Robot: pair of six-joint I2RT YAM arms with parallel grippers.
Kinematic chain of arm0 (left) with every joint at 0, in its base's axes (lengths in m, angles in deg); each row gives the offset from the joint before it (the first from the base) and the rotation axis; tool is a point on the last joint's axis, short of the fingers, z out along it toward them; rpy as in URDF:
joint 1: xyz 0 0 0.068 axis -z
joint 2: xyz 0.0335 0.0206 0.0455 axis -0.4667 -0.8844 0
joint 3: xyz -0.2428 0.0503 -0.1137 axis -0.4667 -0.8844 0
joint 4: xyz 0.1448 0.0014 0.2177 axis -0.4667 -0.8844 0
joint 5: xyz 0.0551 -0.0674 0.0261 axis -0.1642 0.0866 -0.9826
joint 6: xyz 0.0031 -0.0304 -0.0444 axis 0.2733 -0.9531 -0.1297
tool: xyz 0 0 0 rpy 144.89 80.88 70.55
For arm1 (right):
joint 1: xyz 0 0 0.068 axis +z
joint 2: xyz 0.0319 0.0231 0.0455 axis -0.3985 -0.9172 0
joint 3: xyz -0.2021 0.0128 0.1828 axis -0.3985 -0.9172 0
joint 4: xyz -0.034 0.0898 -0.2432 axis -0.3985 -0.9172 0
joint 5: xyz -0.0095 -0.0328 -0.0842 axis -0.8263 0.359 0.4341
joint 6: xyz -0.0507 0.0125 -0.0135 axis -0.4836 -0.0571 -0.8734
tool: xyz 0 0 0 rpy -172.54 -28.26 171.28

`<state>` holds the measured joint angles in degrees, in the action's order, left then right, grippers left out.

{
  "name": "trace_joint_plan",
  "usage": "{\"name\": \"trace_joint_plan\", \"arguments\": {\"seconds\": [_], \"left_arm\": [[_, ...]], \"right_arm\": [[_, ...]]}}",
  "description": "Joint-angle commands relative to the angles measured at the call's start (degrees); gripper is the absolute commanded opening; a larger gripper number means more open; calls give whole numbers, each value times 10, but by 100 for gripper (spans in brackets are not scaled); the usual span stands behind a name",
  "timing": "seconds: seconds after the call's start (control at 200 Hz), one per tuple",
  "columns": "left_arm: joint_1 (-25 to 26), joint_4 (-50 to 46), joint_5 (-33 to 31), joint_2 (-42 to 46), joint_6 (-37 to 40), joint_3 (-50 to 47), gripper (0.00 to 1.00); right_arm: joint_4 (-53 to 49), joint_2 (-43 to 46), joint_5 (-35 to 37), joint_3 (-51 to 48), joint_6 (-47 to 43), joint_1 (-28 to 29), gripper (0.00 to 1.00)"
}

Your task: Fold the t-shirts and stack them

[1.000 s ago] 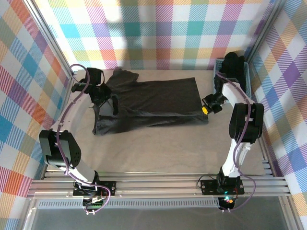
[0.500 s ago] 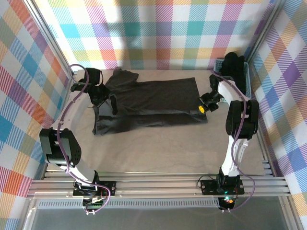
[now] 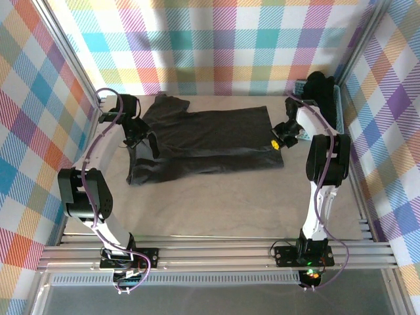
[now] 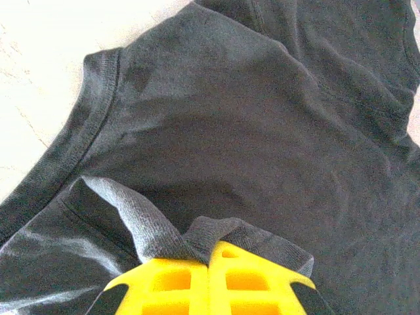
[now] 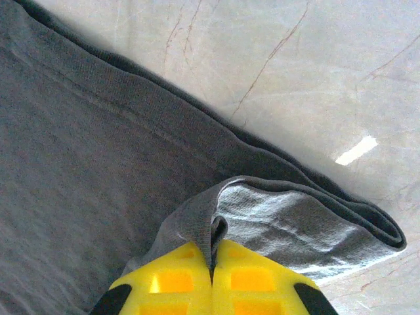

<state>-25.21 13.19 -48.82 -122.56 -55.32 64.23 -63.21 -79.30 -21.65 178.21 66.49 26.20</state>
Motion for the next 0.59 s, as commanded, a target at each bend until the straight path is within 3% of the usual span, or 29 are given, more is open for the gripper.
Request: {"name": "trace_joint_plan", "arguments": {"seconds": [0.0, 0.14, 0.18, 0.22, 0.28, 0.38, 0.48, 0.59], "left_arm": [[-14, -12, -24, -13, 9, 19, 0], [-15, -3, -12, -34, 13, 23, 0], [-16, 6, 1, -44, 18, 24, 0], [-16, 19, 24, -56, 26, 29, 11], [-17, 35, 48, -75, 40, 40, 36], [-17, 32, 29, -75, 47, 51, 64], [-17, -2, 3, -33, 33, 34, 66], [-17, -26, 8, 45, 3, -68, 61]], "right_arm": [[-24, -20, 14, 29, -14, 4, 0], [-20, -37, 9, 52, -27, 4, 0], [-6, -39, 0, 55, -37, 4, 8], [9, -42, -12, 58, -51, 4, 17], [11, -41, -9, 71, -74, 5, 31], [-7, -34, 3, 90, -114, 5, 45], [-13, 8, 20, 62, -140, 6, 55], [8, 74, 22, -29, -152, 5, 57]]}}
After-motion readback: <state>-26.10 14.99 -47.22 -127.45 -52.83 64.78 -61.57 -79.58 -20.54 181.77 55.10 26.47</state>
